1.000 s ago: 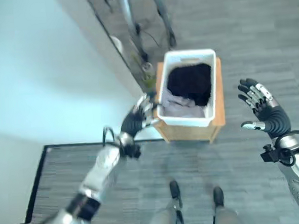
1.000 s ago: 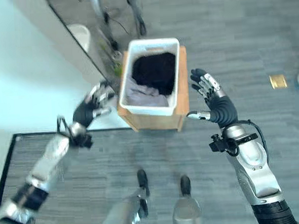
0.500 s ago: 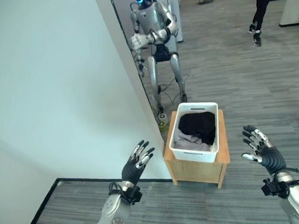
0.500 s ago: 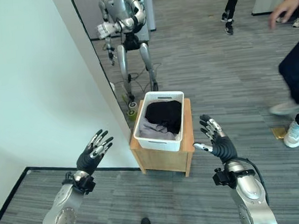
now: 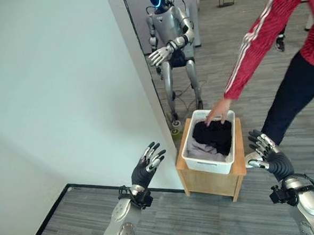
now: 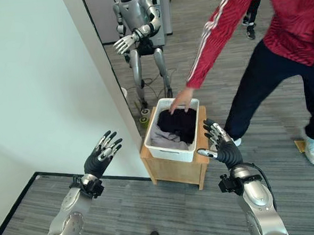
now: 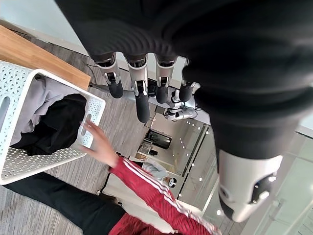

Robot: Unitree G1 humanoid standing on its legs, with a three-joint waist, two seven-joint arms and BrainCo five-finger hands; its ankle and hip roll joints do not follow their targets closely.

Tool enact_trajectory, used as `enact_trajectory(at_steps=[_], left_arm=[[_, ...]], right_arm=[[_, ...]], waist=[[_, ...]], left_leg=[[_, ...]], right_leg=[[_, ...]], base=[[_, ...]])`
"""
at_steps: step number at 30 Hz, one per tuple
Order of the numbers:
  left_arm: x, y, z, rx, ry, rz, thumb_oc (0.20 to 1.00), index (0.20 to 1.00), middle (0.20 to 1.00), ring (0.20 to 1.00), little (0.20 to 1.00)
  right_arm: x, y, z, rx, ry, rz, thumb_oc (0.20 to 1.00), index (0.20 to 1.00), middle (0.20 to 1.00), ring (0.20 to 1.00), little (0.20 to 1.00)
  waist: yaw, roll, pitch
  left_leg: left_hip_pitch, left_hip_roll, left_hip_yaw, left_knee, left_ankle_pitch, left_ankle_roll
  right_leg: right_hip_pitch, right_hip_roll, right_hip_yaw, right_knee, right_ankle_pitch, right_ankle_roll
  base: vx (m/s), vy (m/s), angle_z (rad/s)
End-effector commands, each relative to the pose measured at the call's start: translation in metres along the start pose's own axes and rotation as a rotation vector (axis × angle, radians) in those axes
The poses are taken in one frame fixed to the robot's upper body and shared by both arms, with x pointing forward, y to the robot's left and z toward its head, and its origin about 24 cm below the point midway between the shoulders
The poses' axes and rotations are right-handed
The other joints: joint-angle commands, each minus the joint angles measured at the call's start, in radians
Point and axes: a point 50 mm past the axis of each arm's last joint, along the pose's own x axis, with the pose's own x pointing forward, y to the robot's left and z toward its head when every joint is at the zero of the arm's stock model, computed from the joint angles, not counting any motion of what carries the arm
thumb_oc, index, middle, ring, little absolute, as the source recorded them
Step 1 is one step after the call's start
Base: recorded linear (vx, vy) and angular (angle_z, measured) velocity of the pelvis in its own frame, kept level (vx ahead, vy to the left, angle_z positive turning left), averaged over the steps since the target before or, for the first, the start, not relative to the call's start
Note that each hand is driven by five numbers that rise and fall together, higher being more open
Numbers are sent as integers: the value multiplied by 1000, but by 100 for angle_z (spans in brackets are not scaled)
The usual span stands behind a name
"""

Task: Pick up bed clothes into laundry basket.

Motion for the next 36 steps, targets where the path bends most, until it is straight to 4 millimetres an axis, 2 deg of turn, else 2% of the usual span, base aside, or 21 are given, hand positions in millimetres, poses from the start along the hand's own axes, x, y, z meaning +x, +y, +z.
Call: enact_trajectory(at_steps=[1,28,36], left_arm=[[16,7,29,84,-94,-14,1000,1000,1000,1000,1000],[20,9,31,97,-107,5,1000,1000,1000,1000,1000],[12,13,24,71,-78,18,1000,1000,1000,1000,1000]], right_arm=[[14,0,30,-42,-165,18,1000,1000,1000,1000,1000],[20,7,31,-25,-177,41,1000,1000,1000,1000,1000],[22,10,30,-16,-166,66,1000,1000,1000,1000,1000]], waist=[[20,-47,12],[20,-47,20],[38,-51,12]], left_leg=[[-8,10,6,8,44,-33],[-2,12,-2,8,41,-33],[-14,20,-24,8,64,-47]], right_leg=[[14,15,2,49,-18,-32],[6,13,5,69,-19,-34],[23,32,-11,46,-17,-46]], base=[[-7,-8,7],[-1,-1,0],[-55,-21,5]])
